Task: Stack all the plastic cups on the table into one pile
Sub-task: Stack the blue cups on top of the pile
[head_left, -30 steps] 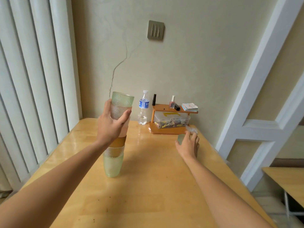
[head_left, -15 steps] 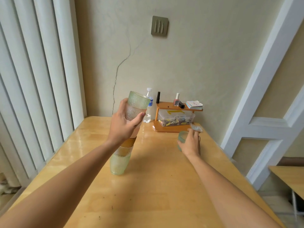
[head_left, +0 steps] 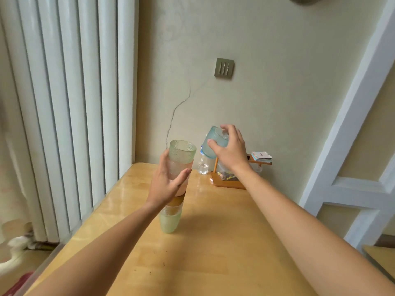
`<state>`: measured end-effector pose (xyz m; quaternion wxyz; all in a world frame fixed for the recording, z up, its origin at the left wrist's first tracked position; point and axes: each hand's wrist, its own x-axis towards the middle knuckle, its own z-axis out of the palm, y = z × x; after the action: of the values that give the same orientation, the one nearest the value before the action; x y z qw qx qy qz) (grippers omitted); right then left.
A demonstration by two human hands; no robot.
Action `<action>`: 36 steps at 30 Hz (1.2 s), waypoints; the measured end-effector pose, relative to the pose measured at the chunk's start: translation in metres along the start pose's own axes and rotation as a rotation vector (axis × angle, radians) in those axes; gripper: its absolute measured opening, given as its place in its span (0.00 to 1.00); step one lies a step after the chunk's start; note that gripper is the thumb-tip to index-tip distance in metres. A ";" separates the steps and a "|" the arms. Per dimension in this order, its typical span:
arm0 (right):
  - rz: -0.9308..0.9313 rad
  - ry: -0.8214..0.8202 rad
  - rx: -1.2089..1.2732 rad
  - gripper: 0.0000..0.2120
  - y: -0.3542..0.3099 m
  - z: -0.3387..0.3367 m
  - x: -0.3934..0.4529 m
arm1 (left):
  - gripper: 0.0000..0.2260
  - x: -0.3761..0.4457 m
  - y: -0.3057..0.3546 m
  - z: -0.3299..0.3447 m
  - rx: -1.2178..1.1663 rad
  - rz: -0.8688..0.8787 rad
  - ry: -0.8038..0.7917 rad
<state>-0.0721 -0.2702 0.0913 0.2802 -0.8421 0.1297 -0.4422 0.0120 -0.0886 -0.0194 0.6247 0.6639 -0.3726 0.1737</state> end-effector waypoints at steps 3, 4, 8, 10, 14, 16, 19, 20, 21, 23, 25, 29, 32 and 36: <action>-0.049 -0.004 0.019 0.25 -0.031 0.001 0.004 | 0.32 -0.001 0.003 -0.006 0.030 -0.034 -0.054; -0.070 -0.003 0.017 0.25 -0.039 0.001 0.004 | 0.32 -0.002 0.004 -0.008 0.033 -0.047 -0.065; -0.132 0.060 0.012 0.24 -0.061 0.003 0.003 | 0.29 -0.003 0.010 -0.014 0.031 -0.067 -0.123; -0.143 0.057 0.027 0.23 -0.069 0.003 0.003 | 0.29 -0.003 0.013 -0.016 0.023 -0.078 -0.156; -0.189 -0.042 0.022 0.24 -0.084 0.005 -0.002 | 0.32 0.001 0.011 -0.019 0.010 -0.097 -0.198; -0.194 -0.106 0.018 0.24 -0.088 0.009 -0.007 | 0.33 0.002 0.011 -0.020 0.012 -0.110 -0.217; -0.180 -0.188 -0.002 0.24 -0.091 0.015 -0.014 | 0.34 0.002 0.011 -0.021 0.012 -0.114 -0.232; -0.174 -0.214 -0.009 0.25 -0.091 0.017 -0.017 | 0.35 0.002 0.010 -0.022 0.009 -0.114 -0.235; -0.171 -0.236 -0.016 0.24 -0.091 0.018 -0.019 | 0.35 0.002 0.009 -0.022 0.005 -0.115 -0.236; -0.162 -0.270 -0.019 0.24 -0.090 0.022 -0.024 | 0.36 0.002 0.009 -0.023 -0.008 -0.117 -0.234; -0.153 -0.285 -0.007 0.23 -0.089 0.025 -0.028 | 0.36 0.002 0.009 -0.024 -0.020 -0.121 -0.232; -0.139 -0.264 -0.009 0.25 -0.089 0.031 -0.031 | 0.37 0.003 0.009 -0.023 -0.036 -0.122 -0.244; -0.156 -0.246 -0.022 0.26 -0.088 0.035 -0.034 | 0.38 0.004 0.006 -0.023 -0.066 -0.139 -0.243; -0.175 -0.202 -0.025 0.27 -0.083 0.039 -0.039 | 0.39 0.005 0.006 -0.022 -0.055 -0.136 -0.246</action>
<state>-0.0652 -0.1715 0.0964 0.2416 -0.8938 0.0325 -0.3763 0.0158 -0.0682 -0.0083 0.6028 0.6863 -0.4052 0.0381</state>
